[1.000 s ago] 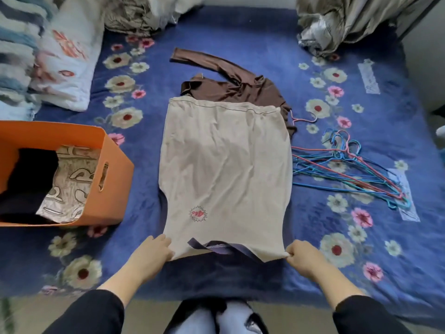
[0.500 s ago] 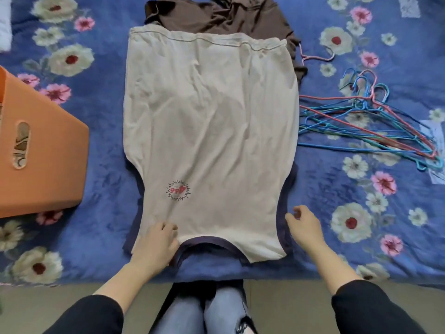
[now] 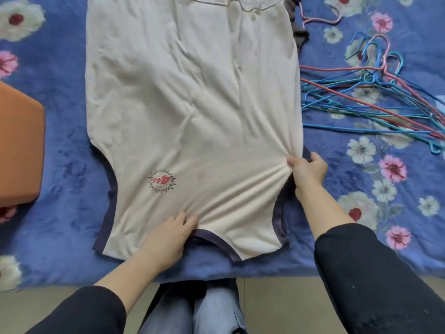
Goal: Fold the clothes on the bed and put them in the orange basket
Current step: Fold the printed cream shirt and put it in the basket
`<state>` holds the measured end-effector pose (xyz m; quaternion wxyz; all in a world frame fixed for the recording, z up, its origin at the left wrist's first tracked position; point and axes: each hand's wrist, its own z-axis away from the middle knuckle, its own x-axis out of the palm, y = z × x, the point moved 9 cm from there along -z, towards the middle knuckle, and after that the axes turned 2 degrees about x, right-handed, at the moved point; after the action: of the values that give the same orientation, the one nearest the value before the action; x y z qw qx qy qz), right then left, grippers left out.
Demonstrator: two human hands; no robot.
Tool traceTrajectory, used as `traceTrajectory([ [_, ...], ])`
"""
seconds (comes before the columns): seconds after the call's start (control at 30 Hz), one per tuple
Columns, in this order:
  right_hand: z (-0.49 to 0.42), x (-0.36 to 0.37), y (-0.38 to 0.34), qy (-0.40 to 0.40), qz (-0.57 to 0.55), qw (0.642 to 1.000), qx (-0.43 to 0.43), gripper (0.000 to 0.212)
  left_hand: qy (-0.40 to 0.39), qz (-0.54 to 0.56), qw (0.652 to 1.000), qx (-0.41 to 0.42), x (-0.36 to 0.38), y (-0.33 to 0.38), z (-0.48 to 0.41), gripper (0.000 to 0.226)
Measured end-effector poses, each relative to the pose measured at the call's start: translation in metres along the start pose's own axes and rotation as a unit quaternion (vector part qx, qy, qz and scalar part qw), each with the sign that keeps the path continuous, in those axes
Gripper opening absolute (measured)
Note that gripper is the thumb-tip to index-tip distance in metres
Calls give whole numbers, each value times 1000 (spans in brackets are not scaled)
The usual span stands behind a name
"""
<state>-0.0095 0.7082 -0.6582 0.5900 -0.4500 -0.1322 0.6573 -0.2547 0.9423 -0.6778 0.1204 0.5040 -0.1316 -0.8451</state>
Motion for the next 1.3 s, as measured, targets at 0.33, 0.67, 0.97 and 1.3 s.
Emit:
traceTrajectory([
  [0.33,57,-3,65,-199,175,961,75,44,21,-69,997,-22,-5,4,27,82],
  [0.67,86,-57,115,-191,293,928,127,33,-27,-80,994,-64,-1,-29,72,65],
  [0.97,82,-55,87,-163,72,960,217,32,79,226,934,-265,-50,-98,79,18],
  [1.3,38,26,-55,-192,-22,981,35,39,237,117,950,-167,-227,-135,-25,15],
])
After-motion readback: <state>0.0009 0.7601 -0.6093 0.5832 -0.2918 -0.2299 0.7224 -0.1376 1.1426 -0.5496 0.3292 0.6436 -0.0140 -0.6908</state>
